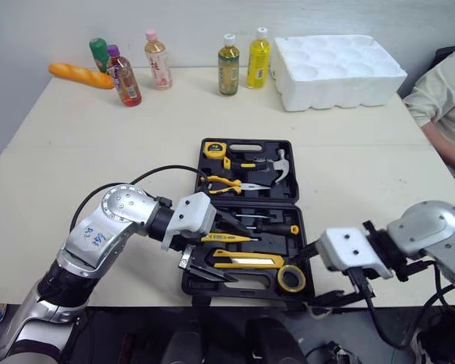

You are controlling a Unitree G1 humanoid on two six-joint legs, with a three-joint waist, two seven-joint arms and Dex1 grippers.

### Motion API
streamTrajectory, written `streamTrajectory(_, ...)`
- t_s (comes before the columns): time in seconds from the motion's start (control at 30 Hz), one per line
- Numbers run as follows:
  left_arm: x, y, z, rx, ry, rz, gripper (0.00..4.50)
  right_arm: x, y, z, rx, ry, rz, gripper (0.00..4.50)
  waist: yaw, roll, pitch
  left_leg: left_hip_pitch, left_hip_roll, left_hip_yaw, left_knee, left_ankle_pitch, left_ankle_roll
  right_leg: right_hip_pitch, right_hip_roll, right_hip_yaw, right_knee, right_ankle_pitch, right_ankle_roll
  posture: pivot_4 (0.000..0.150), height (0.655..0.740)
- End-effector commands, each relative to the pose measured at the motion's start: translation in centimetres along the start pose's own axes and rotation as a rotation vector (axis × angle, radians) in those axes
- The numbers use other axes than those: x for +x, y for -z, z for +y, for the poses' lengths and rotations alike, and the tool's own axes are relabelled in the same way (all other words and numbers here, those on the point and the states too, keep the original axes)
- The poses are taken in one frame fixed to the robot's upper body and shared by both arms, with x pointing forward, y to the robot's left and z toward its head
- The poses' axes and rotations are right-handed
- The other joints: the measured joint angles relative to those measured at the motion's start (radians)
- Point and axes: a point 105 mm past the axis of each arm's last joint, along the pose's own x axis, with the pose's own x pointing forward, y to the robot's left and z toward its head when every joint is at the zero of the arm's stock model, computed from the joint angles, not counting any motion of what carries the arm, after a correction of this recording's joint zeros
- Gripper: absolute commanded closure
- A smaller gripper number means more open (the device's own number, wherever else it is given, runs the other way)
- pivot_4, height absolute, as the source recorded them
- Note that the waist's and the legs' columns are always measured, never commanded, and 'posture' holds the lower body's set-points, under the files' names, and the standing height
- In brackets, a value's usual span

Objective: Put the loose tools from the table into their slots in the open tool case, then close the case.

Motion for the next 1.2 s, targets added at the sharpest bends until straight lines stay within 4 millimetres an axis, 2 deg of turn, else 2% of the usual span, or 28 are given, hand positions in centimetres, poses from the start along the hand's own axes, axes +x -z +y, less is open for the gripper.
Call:
streamTrajectory(0.03,-0.2,-0.5,0.2,0.013,-0.008,-0.023,0.0,0.2,-0.3,-0.3,0.034,0.086,-0.137,0.77,0.001,-0.001,0.0,0.0,0.0,0.0,0.0,0.0,0.0,0.0,0.0,0.0,0.0,0.0,0.0,0.15,0.74)
streamTrajectory(0.13,-0.3,-0.7,0.5,0.003,-0.009,-0.041,0.0,1.7,0.8,0.2,0.145,0.167,-0.32,1.64,0.007,-0.005,-0.001,0.0,0.0,0.0,0.0,0.0,0.0,0.0,0.0,0.0,0.0,0.0,0.0,0.15,0.74)
streamTrajectory(0.2,-0.4,-0.5,0.6,0.003,-0.01,-0.038,0.0,2.3,1.6,0.2,0.156,0.221,-0.363,2.58,0.011,-0.005,-0.001,0.0,0.0,0.001,0.0,0.001,-0.001,-0.001,0.0,0.001,0.002,0.0,0.0,0.15,0.74)
streamTrajectory(0.23,-0.4,-0.5,0.6,0.002,-0.01,-0.036,0.0,2.5,1.8,0.0,0.157,0.261,-0.383,3.26,0.01,-0.005,-0.001,0.0,0.0,0.002,0.0,0.001,-0.001,-0.001,0.0,0.002,0.003,0.0,0.0,0.15,0.74)
streamTrajectory(0.33,-0.5,-0.1,0.8,-0.024,-0.02,-0.049,0.0,3.5,2.7,-0.1,0.169,0.296,-0.401,4.49,0.007,-0.005,-0.001,0.002,0.0,0.003,0.001,0.001,-0.001,0.0,0.0,0.003,0.003,0.0,0.001,0.15,0.74)
streamTrajectory(0.47,-0.4,0.3,1.5,-0.051,-0.035,-0.056,0.0,4.7,3.4,1.4,0.165,0.234,-0.406,4.49,0.014,-0.005,-0.001,0.002,0.0,0.003,0.0,0.001,-0.001,0.0,0.0,0.003,0.003,0.0,0.001,0.15,0.74)
streamTrajectory(0.63,-0.3,0.7,1.2,-0.016,0.004,-0.029,0.0,5.5,4.4,1.8,0.16,0.241,-0.381,4.49,0.015,-0.005,-0.002,0.002,0.0,0.003,0.0,0.001,-0.001,0.0,0.0,0.003,0.003,0.0,0.001,0.15,0.74)
streamTrajectory(0.87,-0.5,1.0,1.1,0.032,0.024,-0.001,0.0,6.7,7.7,3.0,0.255,0.225,-0.333,4.49,0.019,-0.007,-0.003,0.004,0.0,0.003,0.0,0.001,-0.001,0.001,0.0,0.003,0.002,0.0,0.001,0.15,0.74)
streamTrajectory(0.97,-0.5,1.0,1.2,0.048,0.025,0.008,0.0,6.9,9.2,3.0,0.299,0.3,-0.337,4.49,0.019,-0.009,-0.004,0.01,0.0,0.001,-0.002,0.0,0.001,0.01,0.0,0.001,-0.003,0.0,0.001,0.15,0.74)
streamTrajectory(1.03,-0.6,0.7,1.4,0.059,0.02,0.008,0.0,6.9,10.2,4.2,0.306,0.299,-0.315,4.49,0.019,-0.01,-0.005,0.021,0.0,0.0,-0.005,-0.003,0.005,0.022,0.0,0.0,-0.007,0.0,0.0,0.15,0.74)
streamTrajectory(1.1,-0.7,0.6,1.6,0.071,0.016,0.012,0.0,6.8,10.4,4.8,0.32,0.281,-0.314,4.49,0.019,-0.01,-0.005,0.025,0.0,-0.001,-0.005,-0.004,0.005,0.028,0.0,0.0,-0.01,0.0,0.0,0.15,0.74)
streamTrajectory(1.2,-0.8,0.5,1.8,0.079,0.012,0.017,0.0,6.8,10.1,4.6,0.381,0.266,-0.337,4.49,0.021,-0.011,-0.006,0.031,0.0,-0.001,-0.005,-0.008,0.007,0.035,0.0,0.0,-0.013,0.0,0.001,0.15,0.74)
